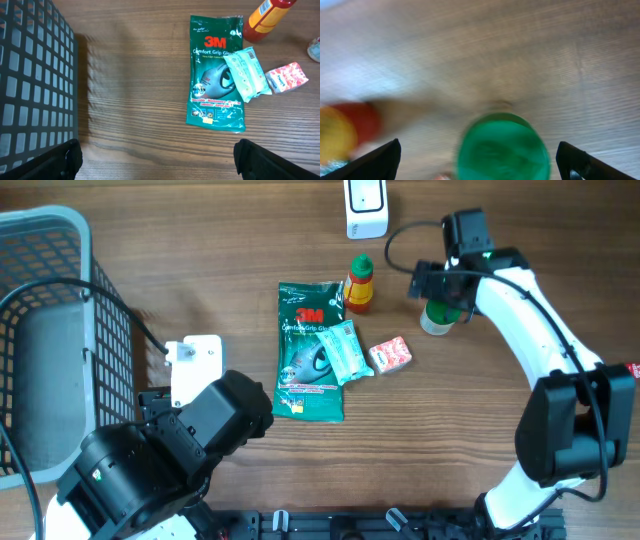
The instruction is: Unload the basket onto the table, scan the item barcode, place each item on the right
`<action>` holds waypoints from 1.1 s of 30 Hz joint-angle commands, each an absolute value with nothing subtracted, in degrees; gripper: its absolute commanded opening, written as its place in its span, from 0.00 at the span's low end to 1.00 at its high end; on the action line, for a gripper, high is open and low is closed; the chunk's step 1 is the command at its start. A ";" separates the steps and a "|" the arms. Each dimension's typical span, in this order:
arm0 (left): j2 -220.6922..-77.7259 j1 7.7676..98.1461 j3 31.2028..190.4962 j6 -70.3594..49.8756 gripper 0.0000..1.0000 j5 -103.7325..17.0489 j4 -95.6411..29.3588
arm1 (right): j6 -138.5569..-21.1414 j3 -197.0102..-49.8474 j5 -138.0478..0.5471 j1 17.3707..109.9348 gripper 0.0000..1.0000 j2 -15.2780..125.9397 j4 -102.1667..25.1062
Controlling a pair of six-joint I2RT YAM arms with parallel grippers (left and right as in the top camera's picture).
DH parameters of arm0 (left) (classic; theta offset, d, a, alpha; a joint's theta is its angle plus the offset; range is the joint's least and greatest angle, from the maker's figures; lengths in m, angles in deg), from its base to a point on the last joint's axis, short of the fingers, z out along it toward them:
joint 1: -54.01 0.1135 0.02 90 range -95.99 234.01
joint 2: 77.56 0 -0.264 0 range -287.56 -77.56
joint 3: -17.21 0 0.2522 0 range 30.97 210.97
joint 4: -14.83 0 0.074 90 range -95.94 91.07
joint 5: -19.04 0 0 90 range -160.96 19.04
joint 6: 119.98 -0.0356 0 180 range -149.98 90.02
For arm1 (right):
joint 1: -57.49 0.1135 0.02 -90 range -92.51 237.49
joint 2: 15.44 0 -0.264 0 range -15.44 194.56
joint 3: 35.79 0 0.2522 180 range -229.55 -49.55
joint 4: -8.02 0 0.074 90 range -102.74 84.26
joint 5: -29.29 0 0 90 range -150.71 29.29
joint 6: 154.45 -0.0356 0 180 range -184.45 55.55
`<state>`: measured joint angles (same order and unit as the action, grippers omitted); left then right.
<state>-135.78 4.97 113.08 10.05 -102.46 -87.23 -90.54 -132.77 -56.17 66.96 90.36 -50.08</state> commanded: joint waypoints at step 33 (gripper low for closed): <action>-135.69 4.82 112.88 11.21 1.00 -103.38 -87.07 | -154.56 -136.09 -59.23 64.32 0.98 93.42 -59.31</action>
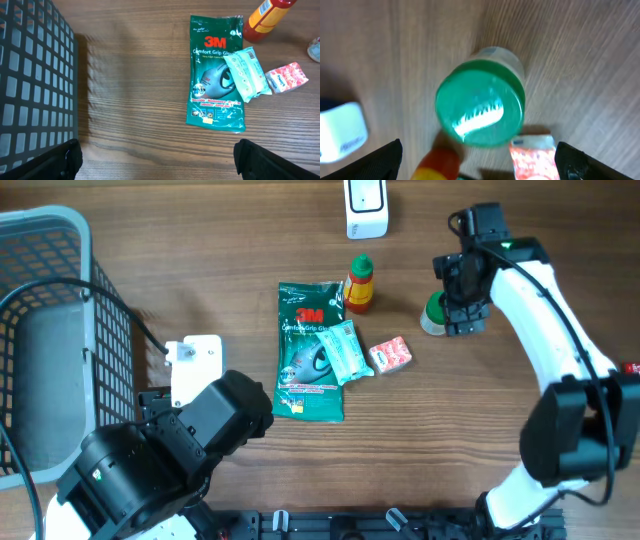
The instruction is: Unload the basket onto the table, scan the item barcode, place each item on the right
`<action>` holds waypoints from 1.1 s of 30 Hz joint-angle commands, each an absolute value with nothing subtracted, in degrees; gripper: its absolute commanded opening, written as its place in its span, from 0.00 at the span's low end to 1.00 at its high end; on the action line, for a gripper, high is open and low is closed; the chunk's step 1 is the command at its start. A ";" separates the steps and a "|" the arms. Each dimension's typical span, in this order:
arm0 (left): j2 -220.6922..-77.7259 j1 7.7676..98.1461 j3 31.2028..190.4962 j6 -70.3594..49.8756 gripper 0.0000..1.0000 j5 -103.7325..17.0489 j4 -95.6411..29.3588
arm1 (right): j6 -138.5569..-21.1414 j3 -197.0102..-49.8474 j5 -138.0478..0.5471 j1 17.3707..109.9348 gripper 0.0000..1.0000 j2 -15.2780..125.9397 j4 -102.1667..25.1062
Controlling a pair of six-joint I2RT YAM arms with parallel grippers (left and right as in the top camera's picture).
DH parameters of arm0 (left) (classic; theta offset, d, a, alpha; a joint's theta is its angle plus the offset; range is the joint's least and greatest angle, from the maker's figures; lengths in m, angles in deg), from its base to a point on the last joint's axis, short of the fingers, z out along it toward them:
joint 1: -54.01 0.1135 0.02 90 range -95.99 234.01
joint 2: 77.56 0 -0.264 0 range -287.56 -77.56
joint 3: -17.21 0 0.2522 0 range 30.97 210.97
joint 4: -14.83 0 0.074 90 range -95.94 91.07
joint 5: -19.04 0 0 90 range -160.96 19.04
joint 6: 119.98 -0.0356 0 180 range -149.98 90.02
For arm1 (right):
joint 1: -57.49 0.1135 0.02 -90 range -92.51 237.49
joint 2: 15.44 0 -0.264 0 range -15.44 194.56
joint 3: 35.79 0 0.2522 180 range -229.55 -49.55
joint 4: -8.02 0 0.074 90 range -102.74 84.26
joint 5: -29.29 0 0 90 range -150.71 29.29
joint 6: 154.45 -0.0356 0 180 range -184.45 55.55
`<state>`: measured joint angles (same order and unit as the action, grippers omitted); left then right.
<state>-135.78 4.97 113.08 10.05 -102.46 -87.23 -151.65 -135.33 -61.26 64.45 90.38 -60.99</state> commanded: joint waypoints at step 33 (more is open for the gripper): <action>-135.69 4.82 112.88 11.21 1.00 -103.38 -87.07 | -68.92 -136.99 -64.54 63.84 0.92 96.67 -63.02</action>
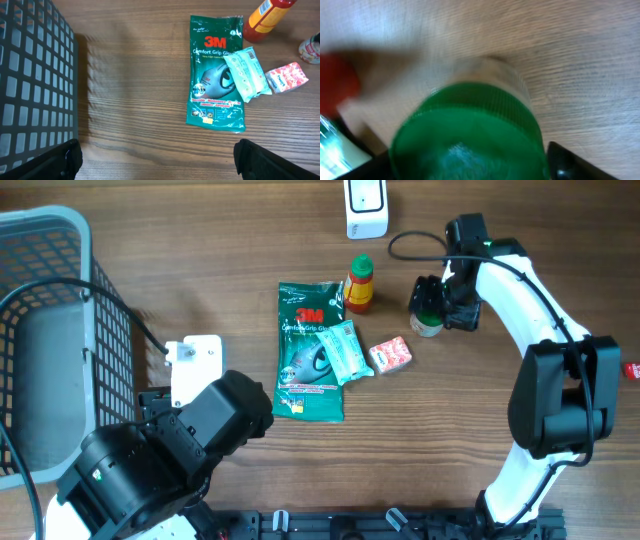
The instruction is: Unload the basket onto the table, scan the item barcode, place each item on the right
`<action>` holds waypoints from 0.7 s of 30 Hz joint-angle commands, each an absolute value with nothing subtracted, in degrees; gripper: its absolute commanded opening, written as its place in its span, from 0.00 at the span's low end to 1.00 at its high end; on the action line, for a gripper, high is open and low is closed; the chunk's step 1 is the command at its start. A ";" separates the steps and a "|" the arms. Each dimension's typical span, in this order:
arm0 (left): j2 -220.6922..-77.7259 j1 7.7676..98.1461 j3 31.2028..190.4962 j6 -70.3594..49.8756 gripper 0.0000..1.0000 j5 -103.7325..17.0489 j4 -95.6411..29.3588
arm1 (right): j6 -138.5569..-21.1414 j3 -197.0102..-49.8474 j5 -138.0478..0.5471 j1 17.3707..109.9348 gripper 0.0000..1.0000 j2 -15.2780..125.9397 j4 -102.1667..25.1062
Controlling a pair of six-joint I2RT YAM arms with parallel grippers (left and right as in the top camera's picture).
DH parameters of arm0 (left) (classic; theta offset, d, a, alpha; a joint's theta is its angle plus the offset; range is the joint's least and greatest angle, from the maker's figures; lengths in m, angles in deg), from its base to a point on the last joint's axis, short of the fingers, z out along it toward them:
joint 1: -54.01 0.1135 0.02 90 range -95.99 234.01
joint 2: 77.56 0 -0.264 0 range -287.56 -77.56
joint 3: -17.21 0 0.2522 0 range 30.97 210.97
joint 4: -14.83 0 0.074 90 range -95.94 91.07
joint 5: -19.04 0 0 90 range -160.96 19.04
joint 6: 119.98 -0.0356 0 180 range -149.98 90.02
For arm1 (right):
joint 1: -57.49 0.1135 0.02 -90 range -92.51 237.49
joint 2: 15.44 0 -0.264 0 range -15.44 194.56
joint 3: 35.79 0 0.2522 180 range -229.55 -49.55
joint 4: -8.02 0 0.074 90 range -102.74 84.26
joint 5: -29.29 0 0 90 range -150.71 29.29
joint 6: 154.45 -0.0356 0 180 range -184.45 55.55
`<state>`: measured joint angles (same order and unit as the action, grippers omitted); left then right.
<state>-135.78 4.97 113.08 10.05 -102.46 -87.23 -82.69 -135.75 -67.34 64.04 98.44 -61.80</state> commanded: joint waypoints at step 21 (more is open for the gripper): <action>-135.69 4.82 112.88 11.21 1.00 -103.38 -87.07 | -152.59 -139.48 -62.01 63.79 1.00 88.28 -73.16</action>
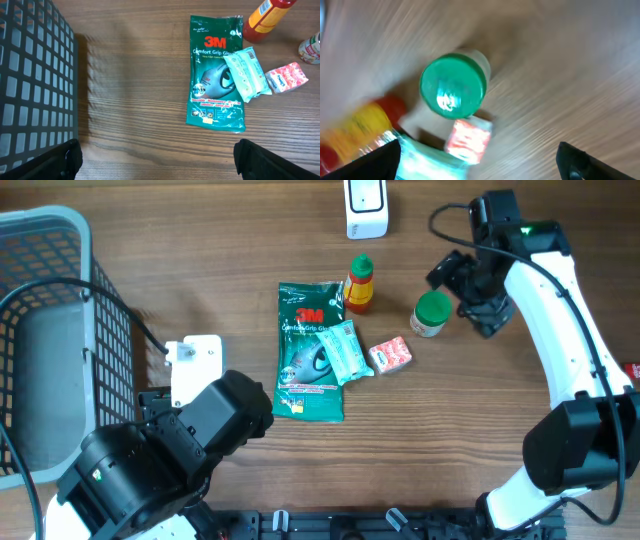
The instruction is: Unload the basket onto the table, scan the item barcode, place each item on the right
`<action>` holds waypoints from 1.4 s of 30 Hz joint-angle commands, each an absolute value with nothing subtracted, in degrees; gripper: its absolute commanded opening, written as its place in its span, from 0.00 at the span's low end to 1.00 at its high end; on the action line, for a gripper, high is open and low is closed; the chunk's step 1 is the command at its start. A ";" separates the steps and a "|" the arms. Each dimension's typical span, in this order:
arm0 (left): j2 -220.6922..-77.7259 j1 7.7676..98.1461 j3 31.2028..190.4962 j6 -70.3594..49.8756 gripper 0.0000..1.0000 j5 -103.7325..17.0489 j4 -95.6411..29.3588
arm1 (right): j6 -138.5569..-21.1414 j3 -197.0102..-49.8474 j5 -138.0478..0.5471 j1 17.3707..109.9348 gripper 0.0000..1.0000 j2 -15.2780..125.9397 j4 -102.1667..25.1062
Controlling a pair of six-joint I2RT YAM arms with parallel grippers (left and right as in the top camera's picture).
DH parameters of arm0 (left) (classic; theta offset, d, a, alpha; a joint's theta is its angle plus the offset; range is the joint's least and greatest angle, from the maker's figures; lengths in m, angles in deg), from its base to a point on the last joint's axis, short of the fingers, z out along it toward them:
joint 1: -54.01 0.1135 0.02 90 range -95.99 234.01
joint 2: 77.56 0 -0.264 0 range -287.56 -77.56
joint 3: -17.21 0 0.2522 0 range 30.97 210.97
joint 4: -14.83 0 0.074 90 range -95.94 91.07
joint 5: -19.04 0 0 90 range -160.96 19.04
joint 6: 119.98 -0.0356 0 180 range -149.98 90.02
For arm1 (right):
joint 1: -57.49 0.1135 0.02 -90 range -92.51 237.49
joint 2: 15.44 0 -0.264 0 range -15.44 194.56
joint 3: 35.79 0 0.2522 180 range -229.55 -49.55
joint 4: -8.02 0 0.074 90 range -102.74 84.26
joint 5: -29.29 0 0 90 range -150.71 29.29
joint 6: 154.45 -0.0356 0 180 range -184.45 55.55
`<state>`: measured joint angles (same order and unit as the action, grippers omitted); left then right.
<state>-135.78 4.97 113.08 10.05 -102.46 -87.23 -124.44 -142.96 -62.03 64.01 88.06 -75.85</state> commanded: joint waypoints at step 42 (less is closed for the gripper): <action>-135.69 4.82 112.88 11.21 1.00 -103.38 -87.07 | -73.23 -139.37 -68.21 63.95 0.71 100.06 -64.22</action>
<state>-135.78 4.97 113.08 10.07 -102.46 -87.23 -100.26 -137.10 -69.70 64.04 99.56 -61.82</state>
